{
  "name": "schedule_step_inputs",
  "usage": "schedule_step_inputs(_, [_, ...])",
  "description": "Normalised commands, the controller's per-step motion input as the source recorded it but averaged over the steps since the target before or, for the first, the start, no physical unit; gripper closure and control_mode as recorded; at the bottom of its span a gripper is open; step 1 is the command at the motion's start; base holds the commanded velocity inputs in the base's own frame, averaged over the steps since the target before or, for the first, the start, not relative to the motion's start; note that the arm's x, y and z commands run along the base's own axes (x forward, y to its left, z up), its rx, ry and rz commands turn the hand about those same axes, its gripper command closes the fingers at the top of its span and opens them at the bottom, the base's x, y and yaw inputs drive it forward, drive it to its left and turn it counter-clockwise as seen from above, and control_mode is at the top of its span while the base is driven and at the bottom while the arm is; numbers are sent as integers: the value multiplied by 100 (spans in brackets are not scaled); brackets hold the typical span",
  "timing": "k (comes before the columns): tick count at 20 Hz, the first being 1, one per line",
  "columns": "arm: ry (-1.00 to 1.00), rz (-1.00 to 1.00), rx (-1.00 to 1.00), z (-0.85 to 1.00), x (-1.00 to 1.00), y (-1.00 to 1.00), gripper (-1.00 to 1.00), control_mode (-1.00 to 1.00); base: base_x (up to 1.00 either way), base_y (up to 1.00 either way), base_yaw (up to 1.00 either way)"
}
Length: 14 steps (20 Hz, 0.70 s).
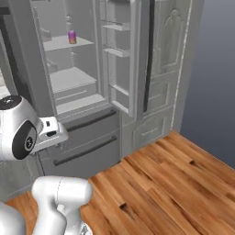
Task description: Open the fridge, grab two sodas, and place both sodas inside the bowl with ice on the dining counter.
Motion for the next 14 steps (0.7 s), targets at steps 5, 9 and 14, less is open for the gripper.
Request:
schedule_step_inputs(5, [0,0,0,0,0,0,-100,100,8,-61,20])
schedule_step_inputs(9, [0,0,0,0,0,0,-100,100,29,-17,0])
schedule_step_inputs(14, [0,0,0,0,0,0,-100,100,63,-12,0])
